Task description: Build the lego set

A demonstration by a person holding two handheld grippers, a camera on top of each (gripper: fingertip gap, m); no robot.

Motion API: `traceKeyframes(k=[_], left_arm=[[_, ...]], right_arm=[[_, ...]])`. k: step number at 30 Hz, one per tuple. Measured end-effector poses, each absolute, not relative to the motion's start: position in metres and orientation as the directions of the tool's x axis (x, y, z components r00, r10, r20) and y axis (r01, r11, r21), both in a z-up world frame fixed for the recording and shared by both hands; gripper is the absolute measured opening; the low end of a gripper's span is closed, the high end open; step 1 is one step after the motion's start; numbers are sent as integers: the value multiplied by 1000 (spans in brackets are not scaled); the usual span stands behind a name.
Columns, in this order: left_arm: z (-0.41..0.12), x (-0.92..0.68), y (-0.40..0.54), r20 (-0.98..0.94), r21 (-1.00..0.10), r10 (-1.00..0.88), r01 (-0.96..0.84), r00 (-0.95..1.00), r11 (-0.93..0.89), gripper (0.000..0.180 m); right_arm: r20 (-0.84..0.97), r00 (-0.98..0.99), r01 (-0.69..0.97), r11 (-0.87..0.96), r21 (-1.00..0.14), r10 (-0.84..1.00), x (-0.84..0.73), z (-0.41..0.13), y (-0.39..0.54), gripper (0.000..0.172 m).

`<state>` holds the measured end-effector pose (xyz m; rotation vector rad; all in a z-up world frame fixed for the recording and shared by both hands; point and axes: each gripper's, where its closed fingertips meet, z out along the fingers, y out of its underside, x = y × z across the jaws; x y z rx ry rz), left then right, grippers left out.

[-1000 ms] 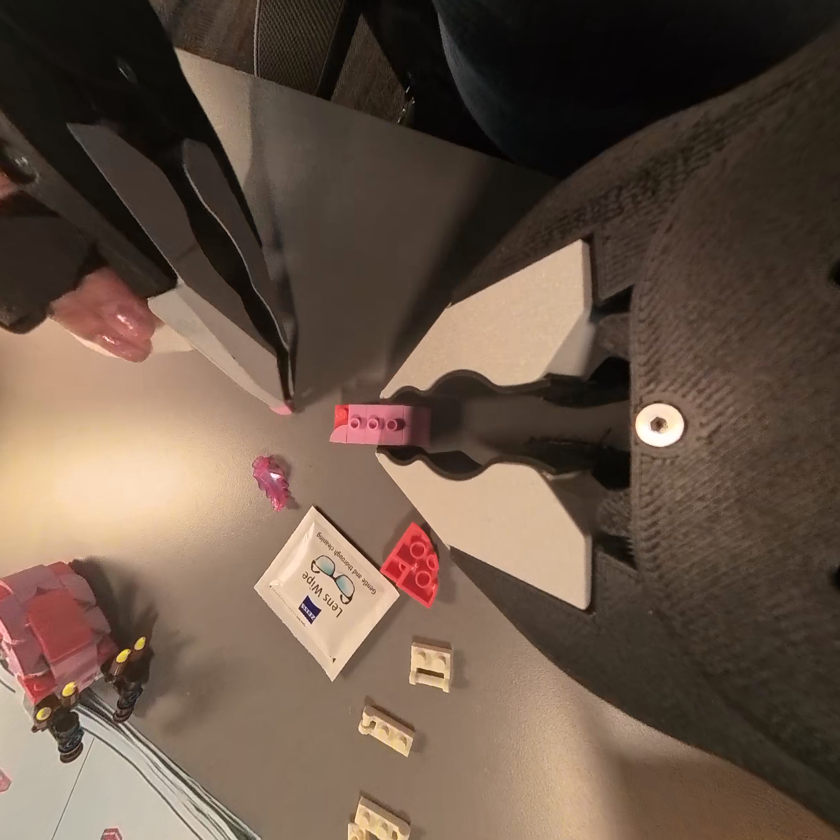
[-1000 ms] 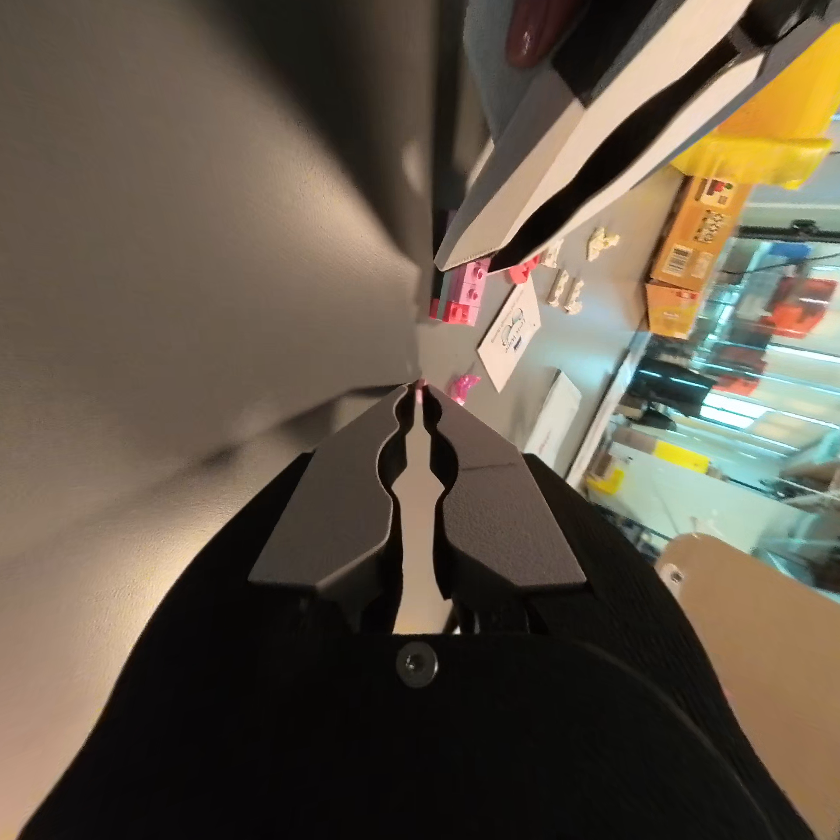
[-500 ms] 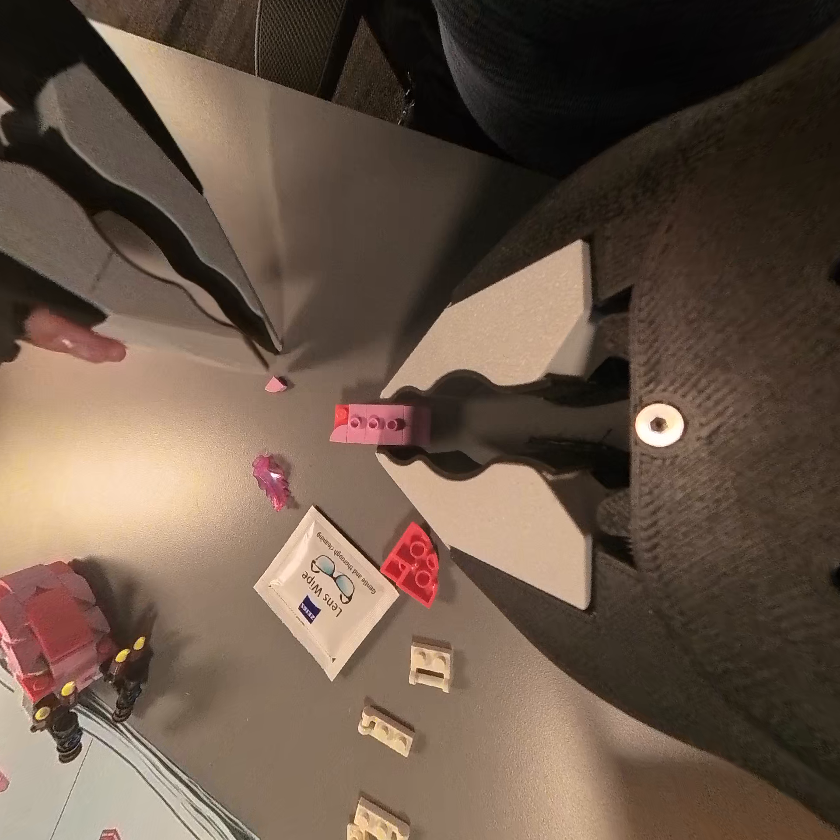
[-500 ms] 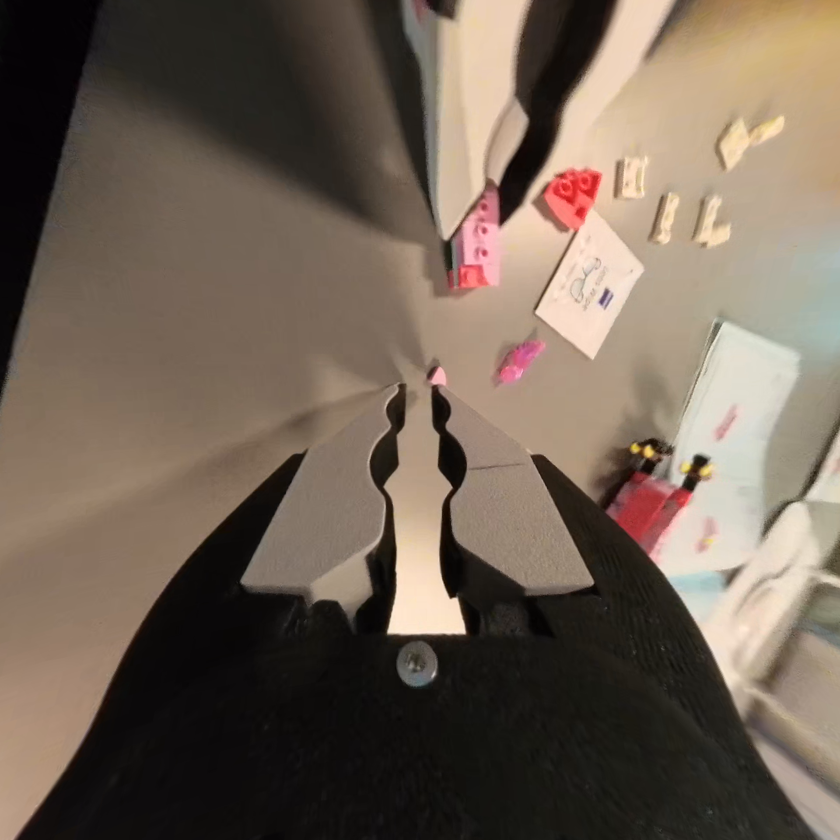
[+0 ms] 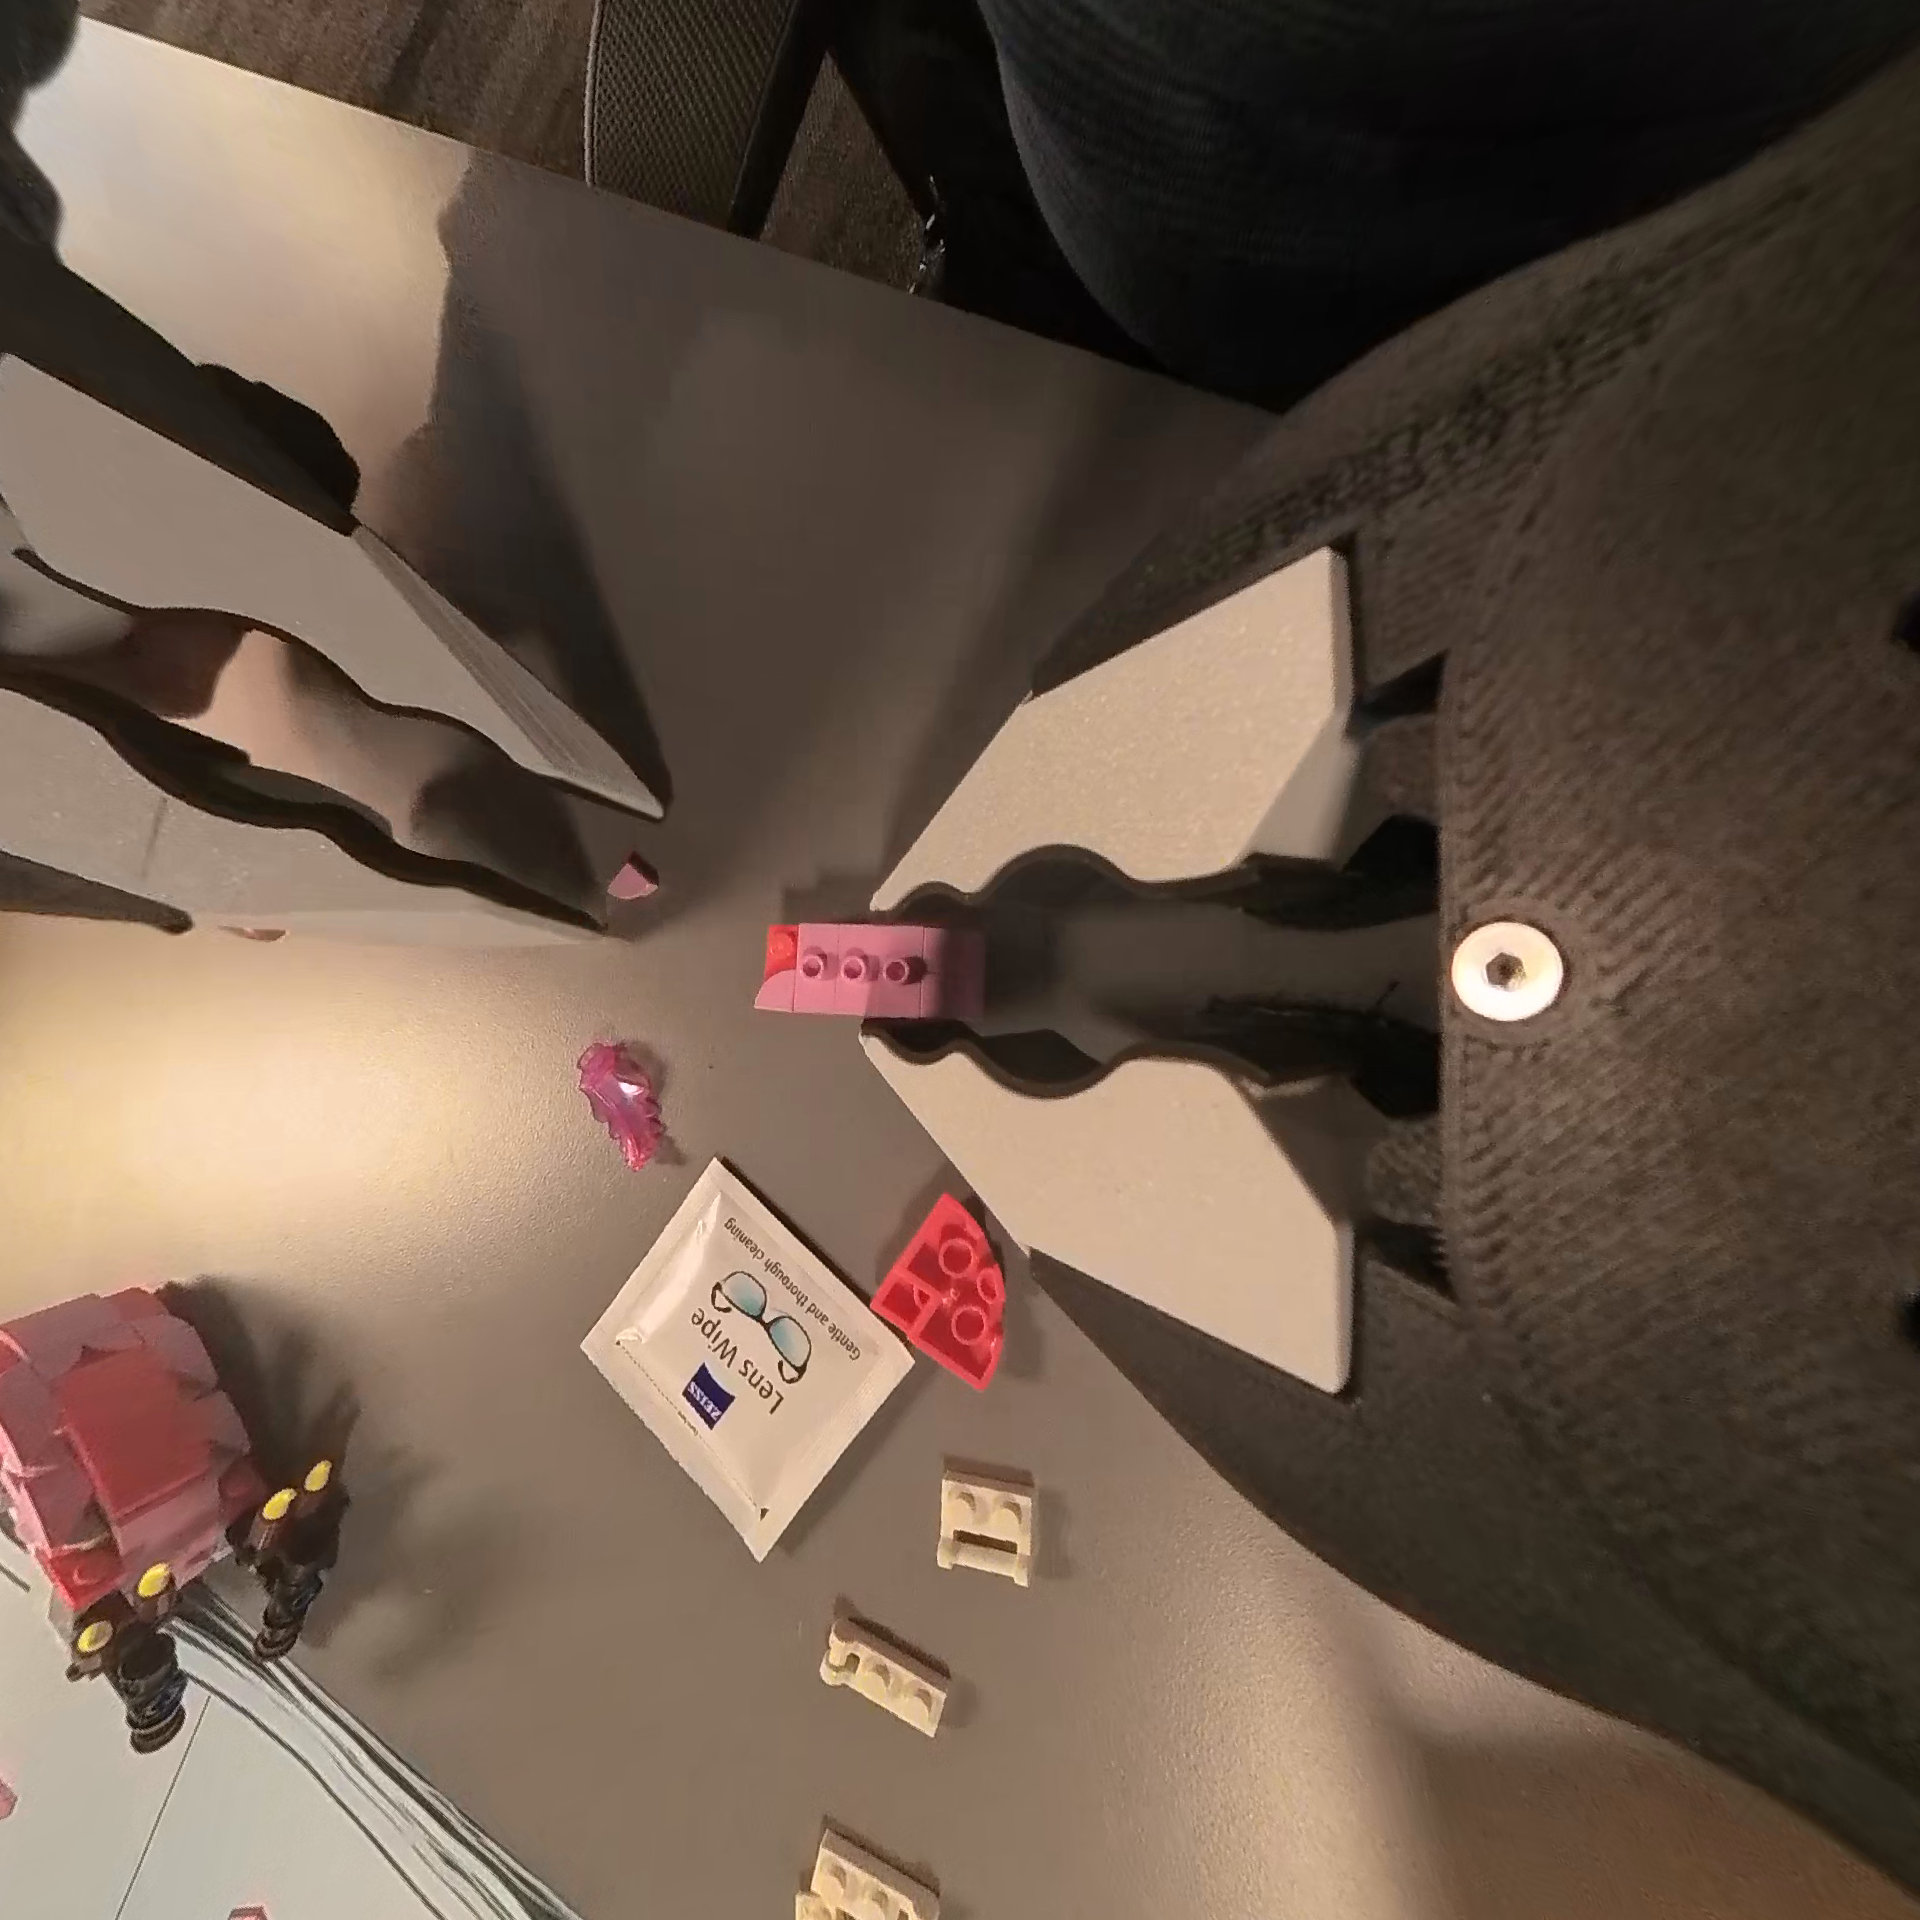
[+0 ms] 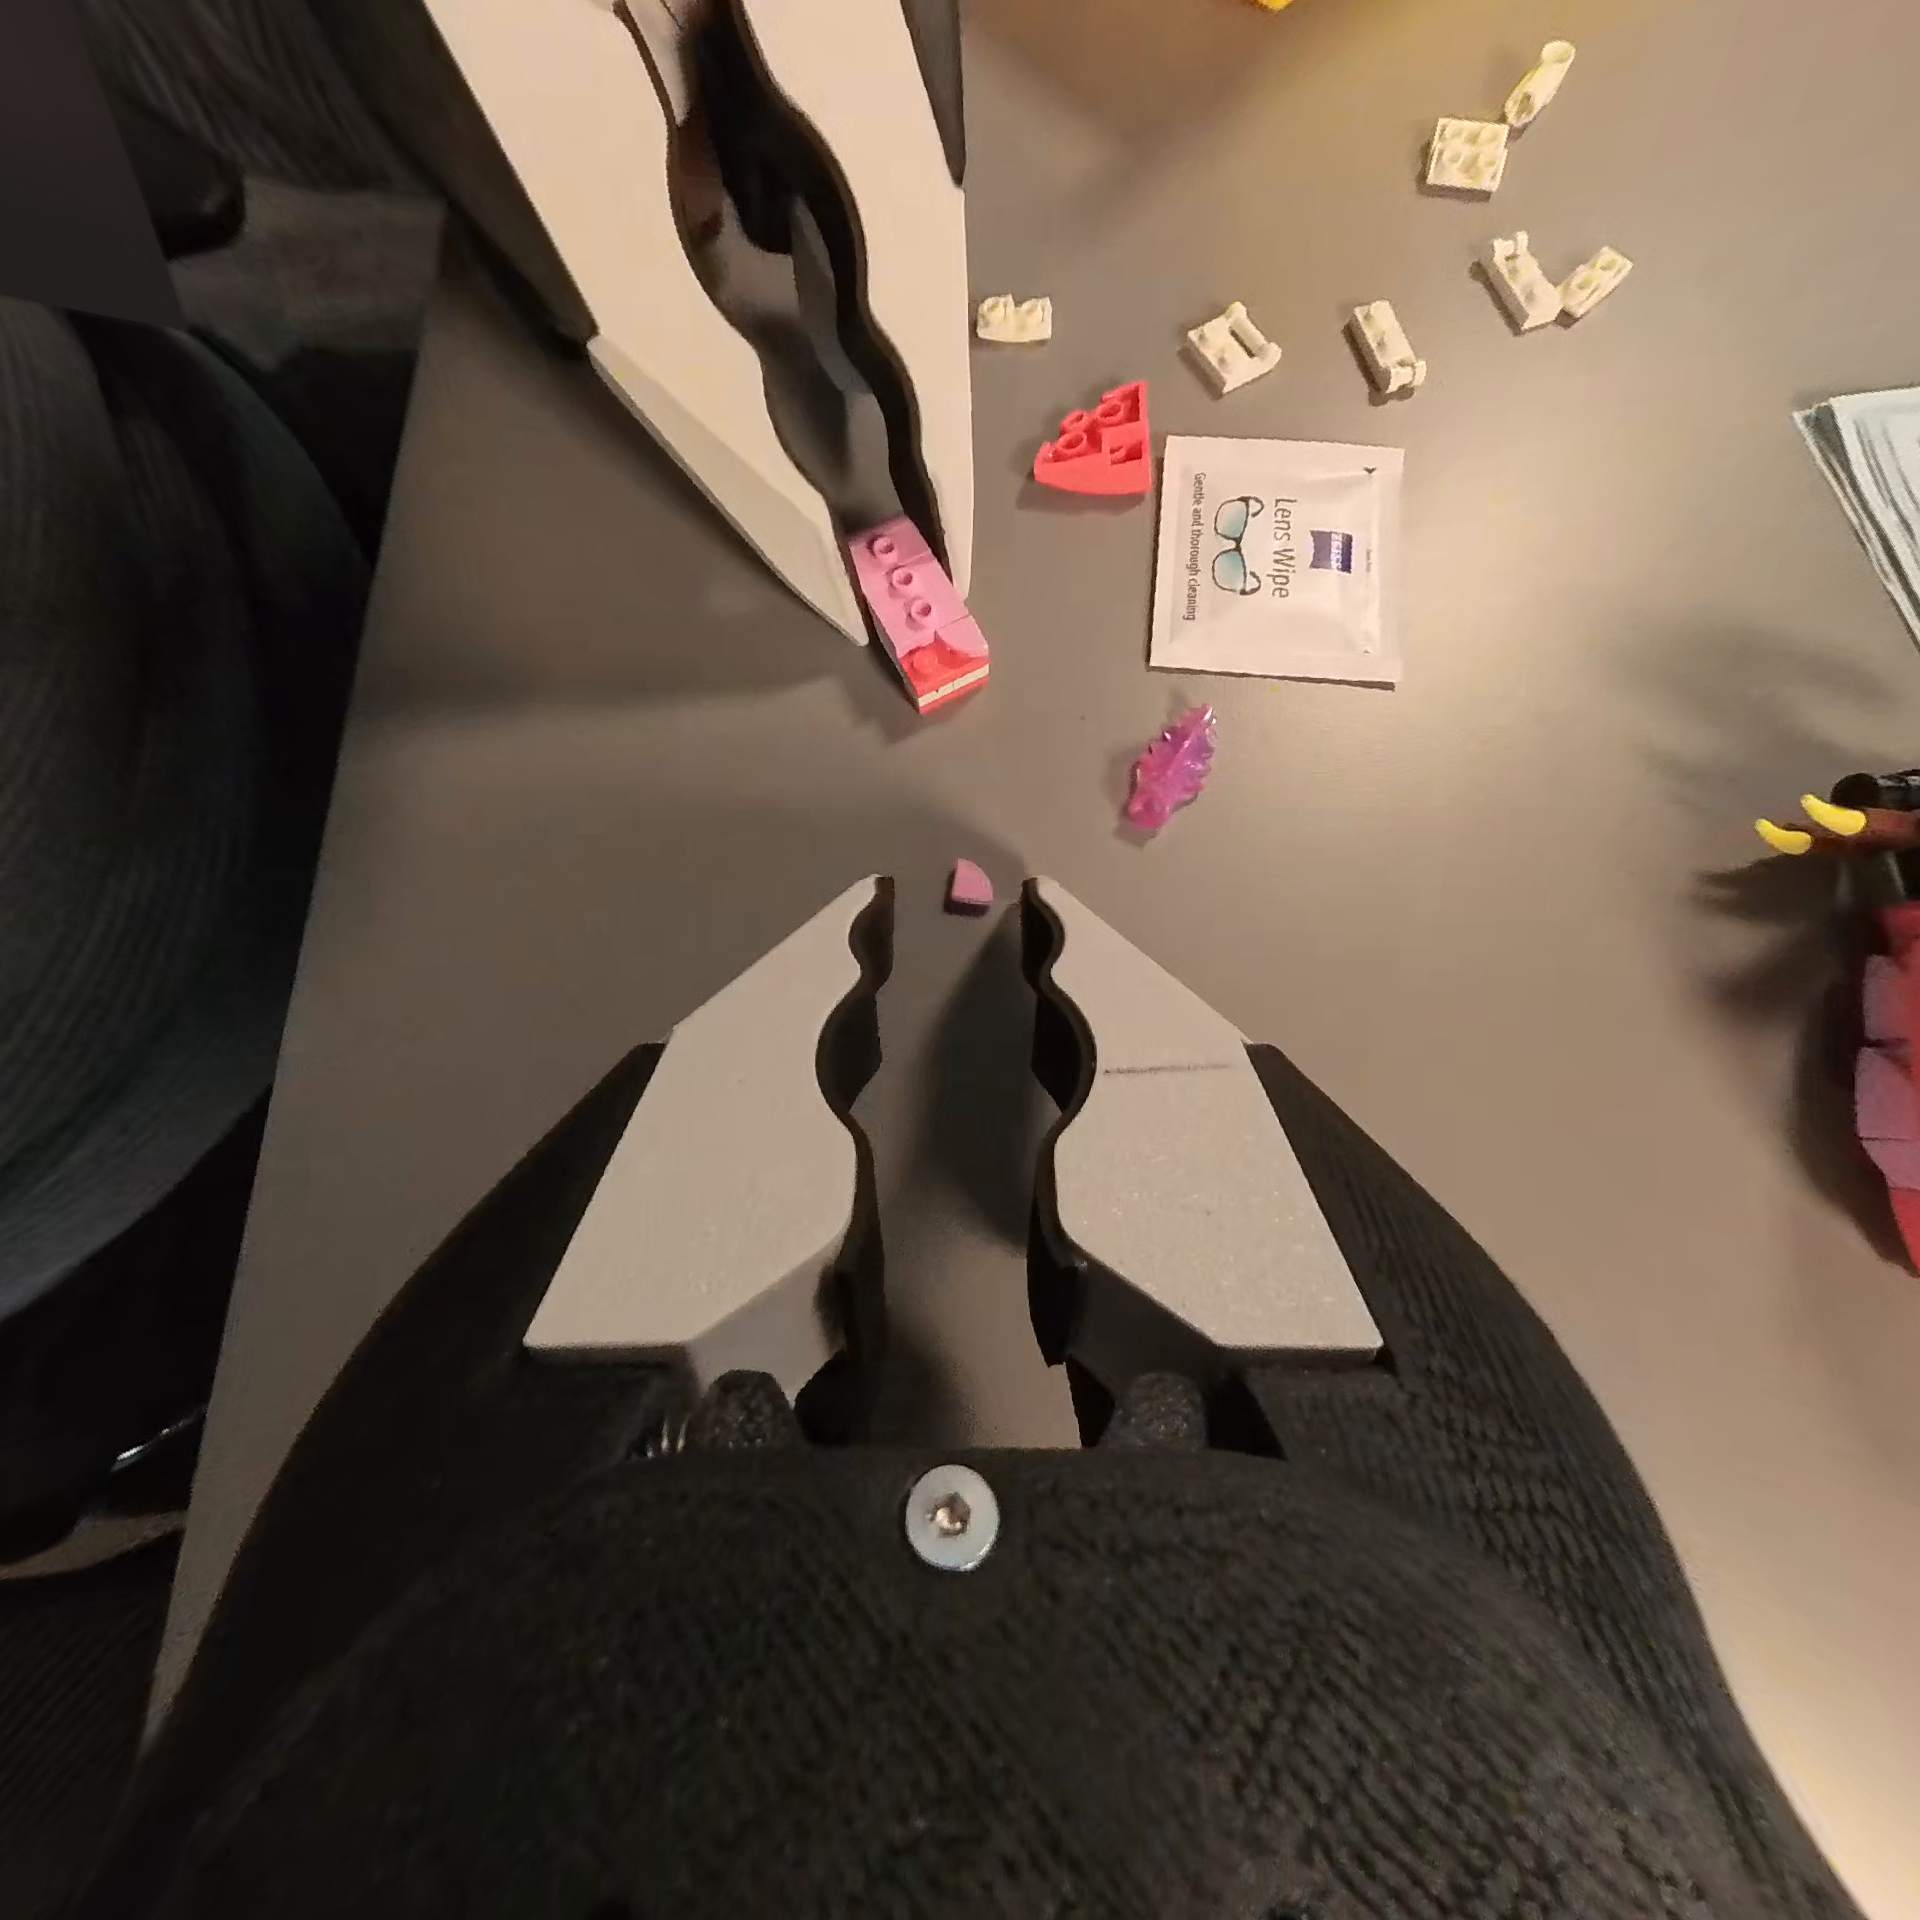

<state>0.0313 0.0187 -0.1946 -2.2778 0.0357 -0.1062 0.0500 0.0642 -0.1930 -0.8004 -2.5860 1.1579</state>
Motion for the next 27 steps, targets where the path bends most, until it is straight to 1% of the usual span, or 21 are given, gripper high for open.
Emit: traceKeyframes(k=[11,18,27], left_arm=[[-195,31,20,69,-759,-71,7,995,-651,16],[-195,32,19,65,-758,-71,3,995,-652,16],[-195,32,20,63,-758,-71,1,995,-652,16]], right_arm=[[-48,-810,399,488,-776,585,54,-193,62,18],[-9,-801,384,502,-775,599,49,-194,63,7],[16,-800,370,515,-773,599,47,-194,59,6]])
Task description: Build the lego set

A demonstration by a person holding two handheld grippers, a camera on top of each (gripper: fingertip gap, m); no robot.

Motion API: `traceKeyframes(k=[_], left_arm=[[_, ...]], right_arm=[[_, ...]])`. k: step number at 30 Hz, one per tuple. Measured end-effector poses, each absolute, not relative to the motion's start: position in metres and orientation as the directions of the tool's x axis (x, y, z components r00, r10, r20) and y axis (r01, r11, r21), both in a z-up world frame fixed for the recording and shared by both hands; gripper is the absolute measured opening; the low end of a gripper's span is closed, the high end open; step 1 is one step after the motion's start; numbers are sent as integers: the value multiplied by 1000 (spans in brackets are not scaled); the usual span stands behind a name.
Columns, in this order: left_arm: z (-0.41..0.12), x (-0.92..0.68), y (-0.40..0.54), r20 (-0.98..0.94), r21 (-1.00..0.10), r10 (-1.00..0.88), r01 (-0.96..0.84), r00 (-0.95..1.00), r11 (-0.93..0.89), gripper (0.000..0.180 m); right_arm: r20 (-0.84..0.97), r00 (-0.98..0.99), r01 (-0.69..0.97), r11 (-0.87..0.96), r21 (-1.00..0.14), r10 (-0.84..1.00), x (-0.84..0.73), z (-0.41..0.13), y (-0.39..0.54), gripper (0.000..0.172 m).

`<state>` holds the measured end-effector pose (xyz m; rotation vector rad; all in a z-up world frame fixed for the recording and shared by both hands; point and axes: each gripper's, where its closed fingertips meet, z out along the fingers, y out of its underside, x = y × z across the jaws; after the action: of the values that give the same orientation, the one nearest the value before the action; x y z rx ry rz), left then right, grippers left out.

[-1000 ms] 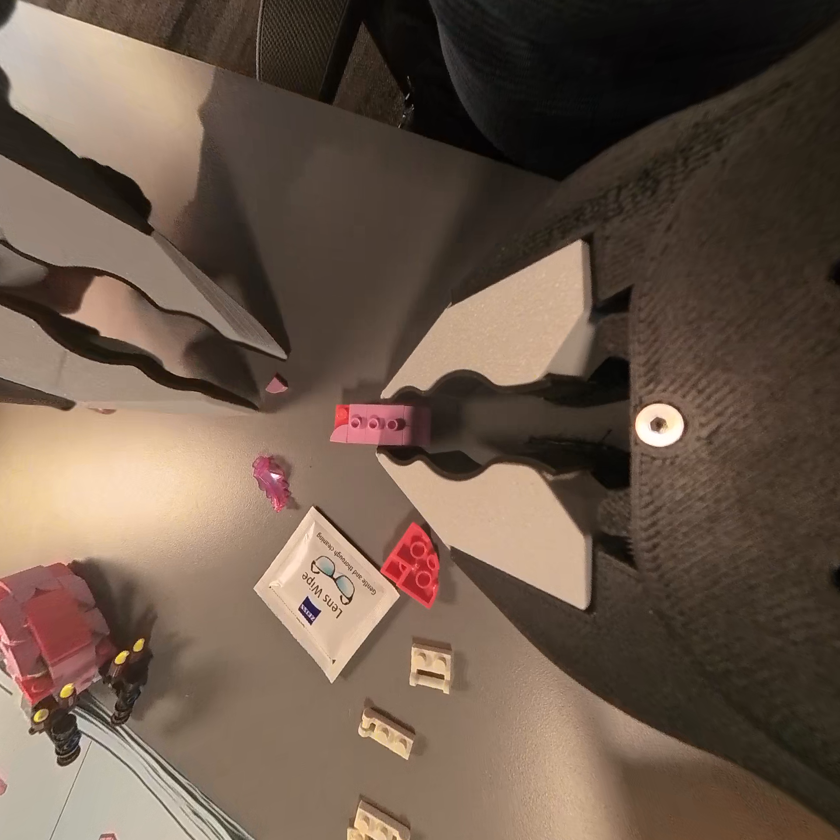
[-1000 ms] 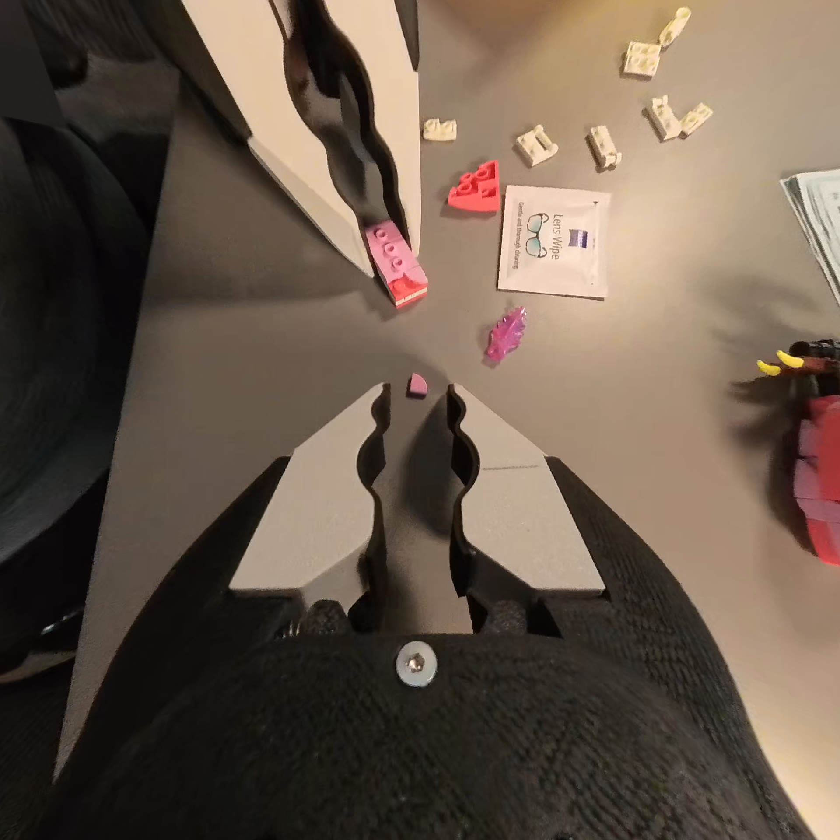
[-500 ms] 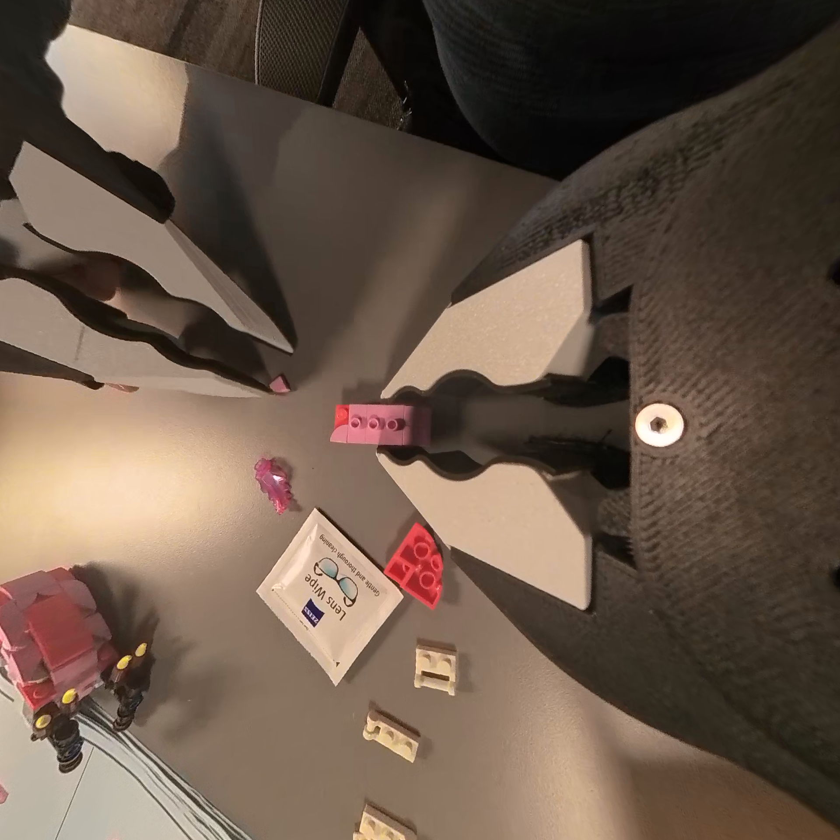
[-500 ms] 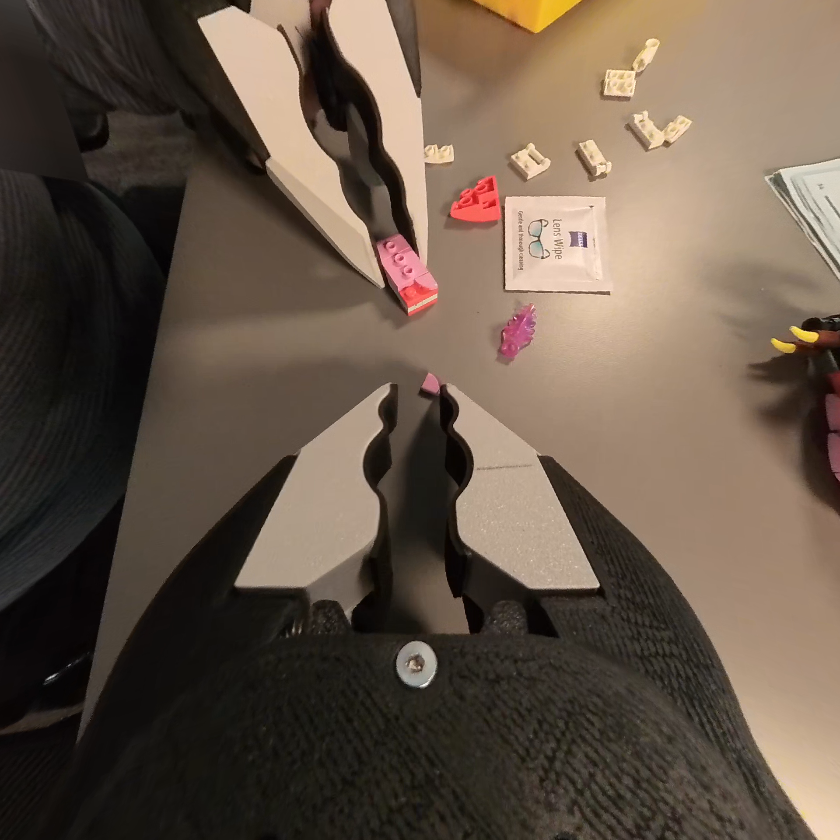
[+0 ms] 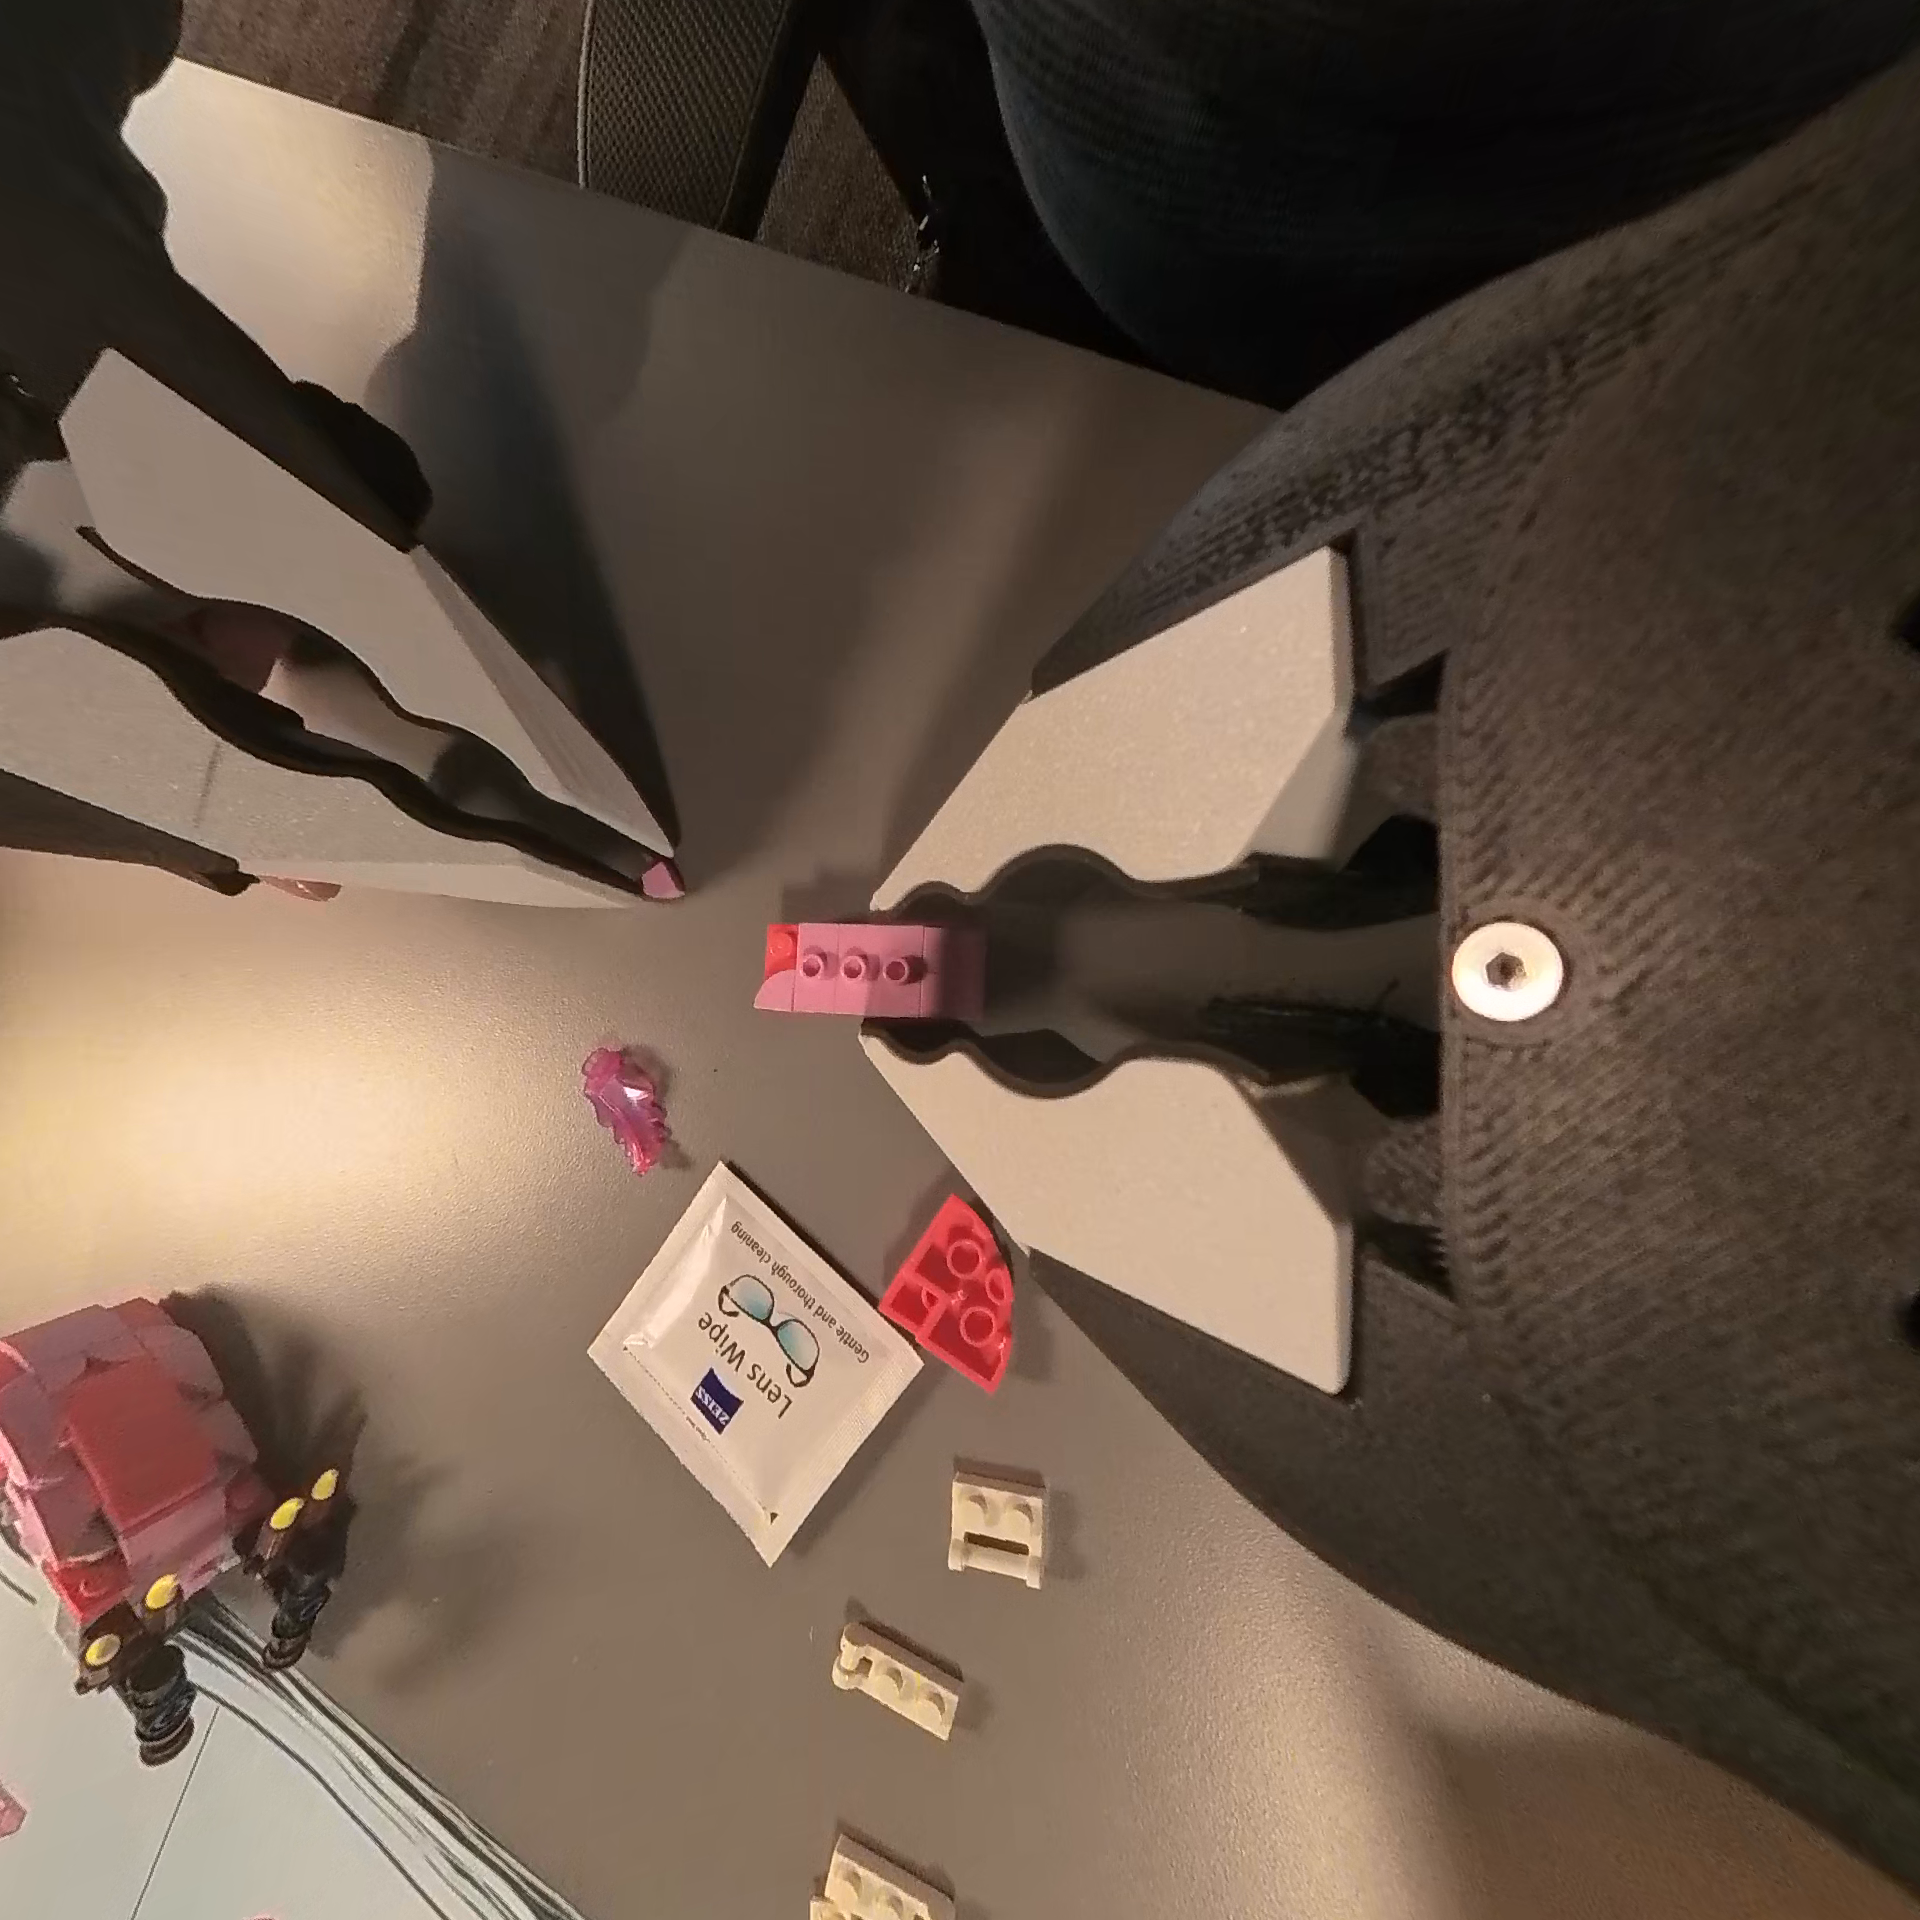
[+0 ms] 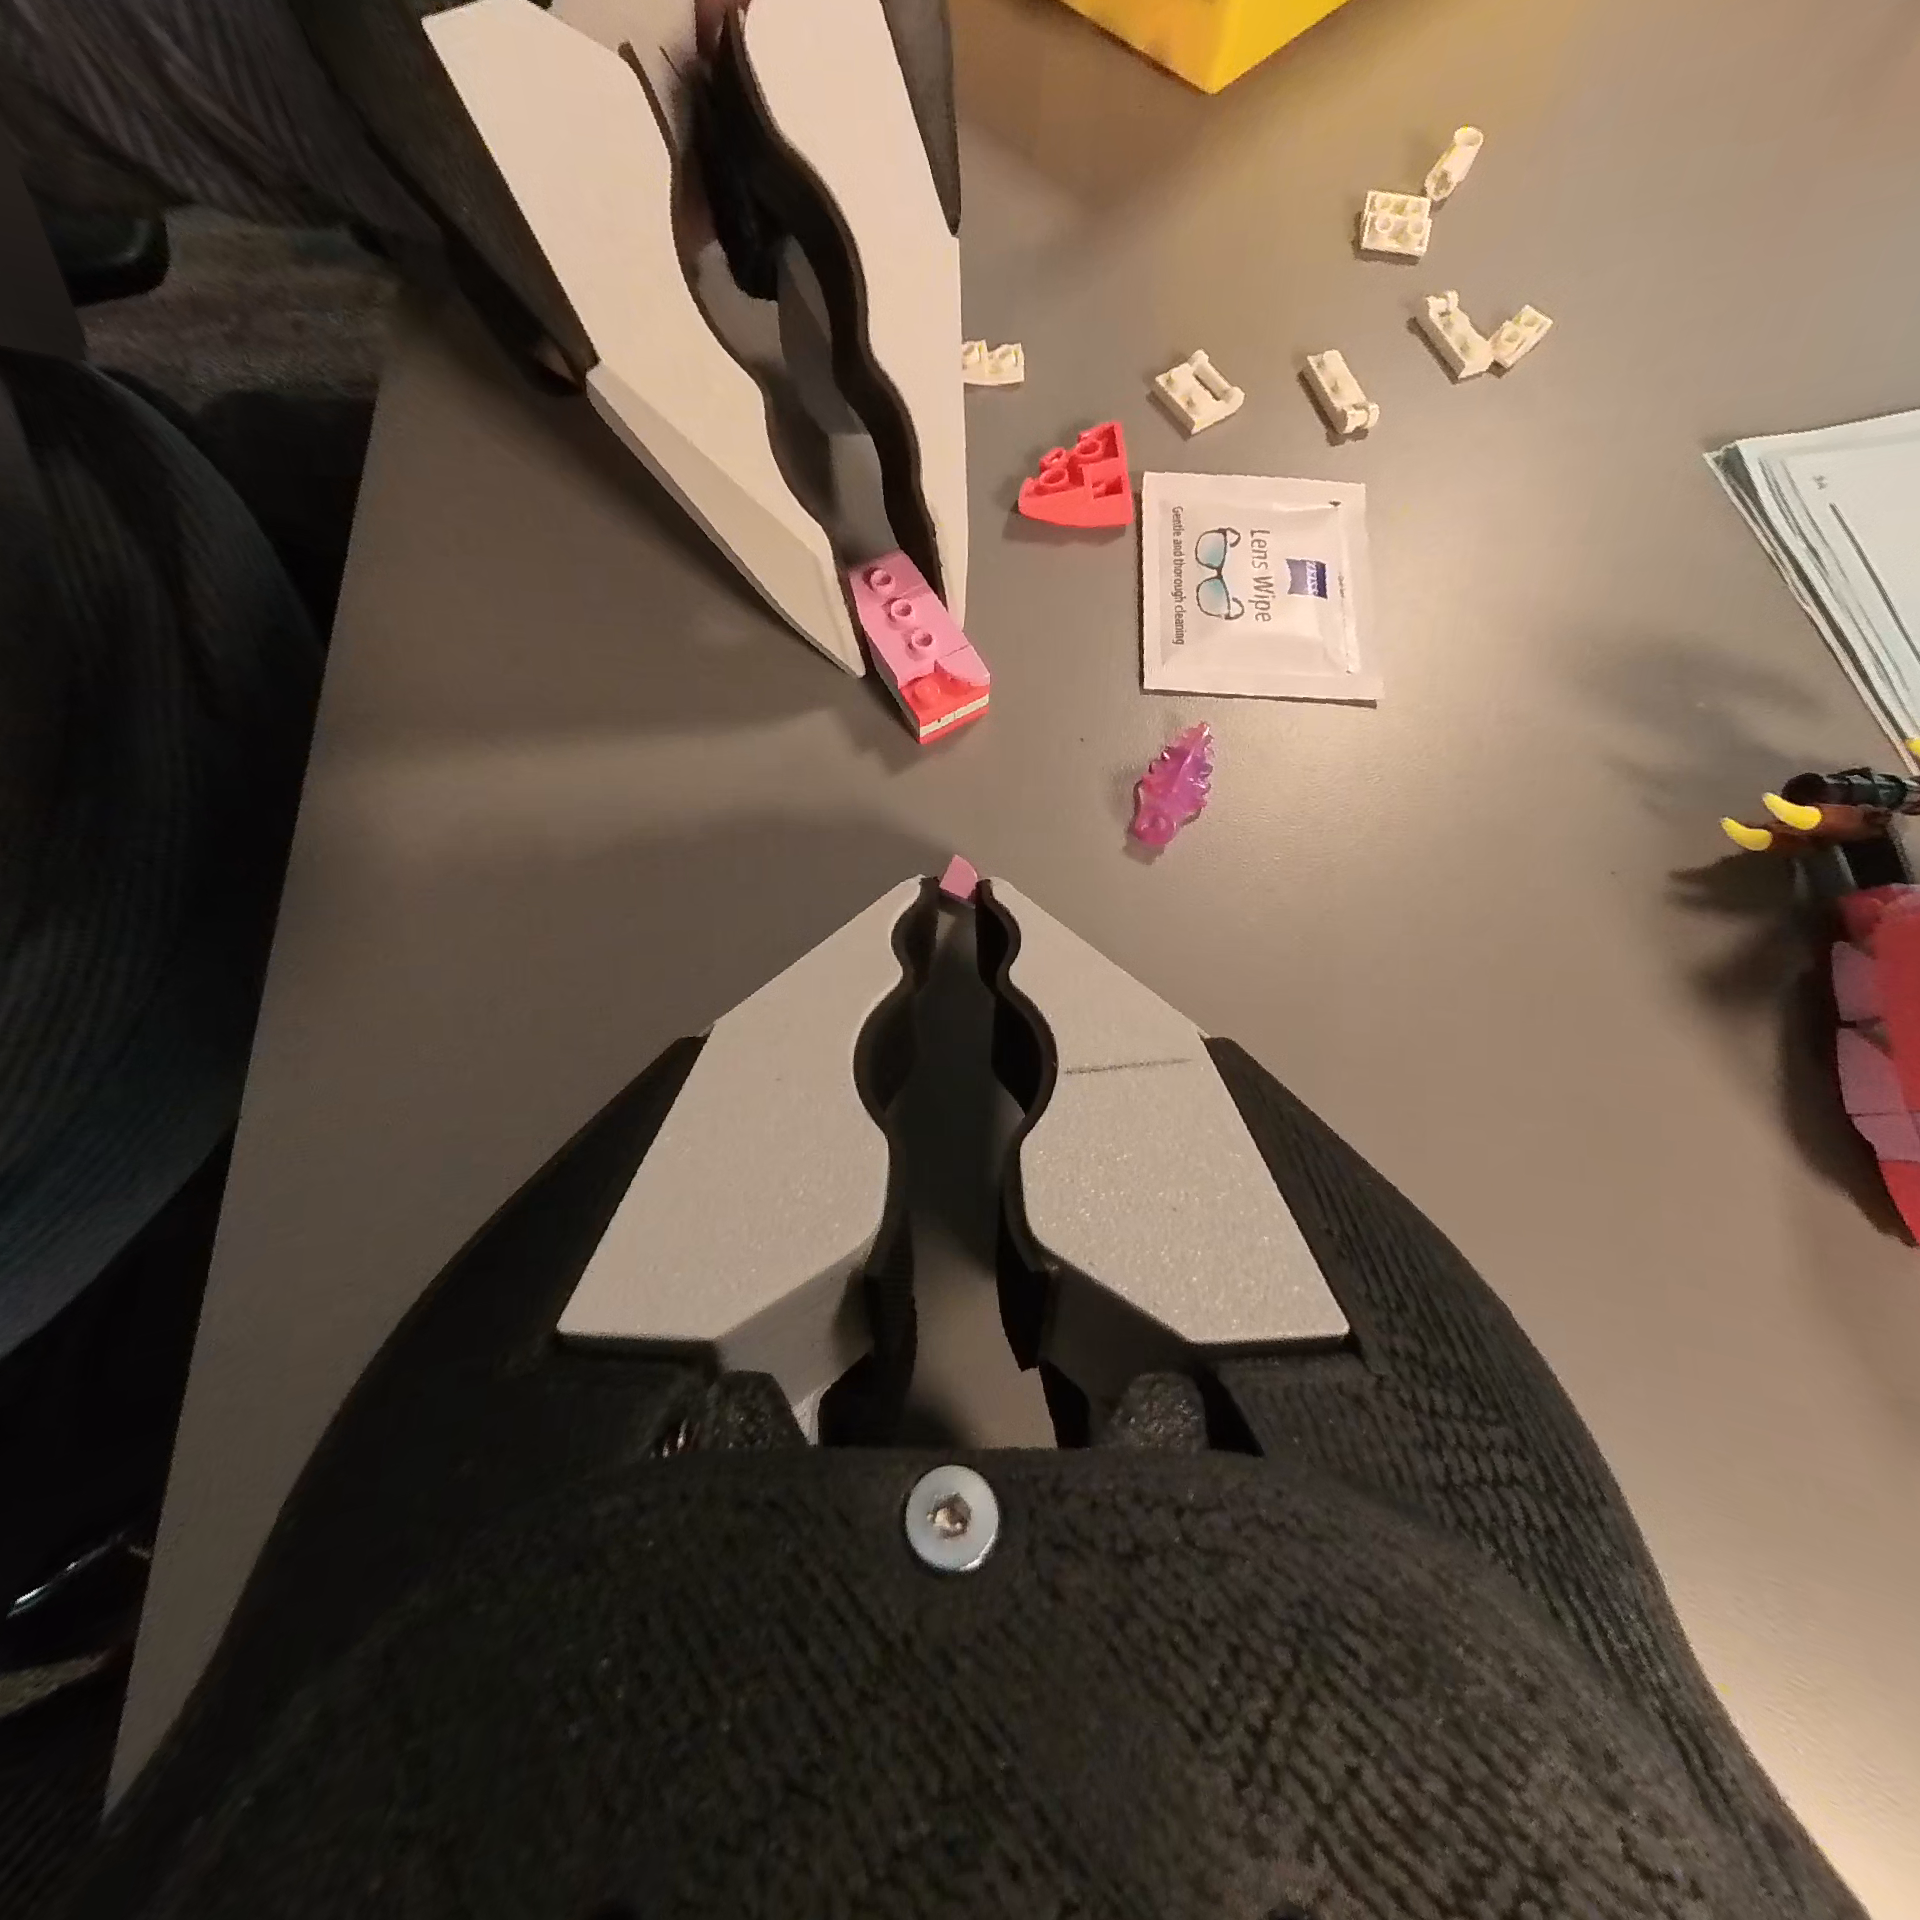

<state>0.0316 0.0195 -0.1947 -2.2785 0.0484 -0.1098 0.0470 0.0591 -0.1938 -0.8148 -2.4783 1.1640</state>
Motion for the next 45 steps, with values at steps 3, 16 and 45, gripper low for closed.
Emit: traceKeyframes(k=[3,16,45], left_arm=[[-195,32,20,64,-758,-72,2,995,-652,16],[-194,32,19,65,-758,-72,3,995,-652,16],[-194,26,8,63,-758,-77,-3,995,-653,16]], right_arm=[[9,-798,376,509,-774,602,46,-194,59,6],[-17,-795,389,489,-781,606,45,-193,52,10],[-57,-859,355,513,-782,508,52,-192,22,12]])
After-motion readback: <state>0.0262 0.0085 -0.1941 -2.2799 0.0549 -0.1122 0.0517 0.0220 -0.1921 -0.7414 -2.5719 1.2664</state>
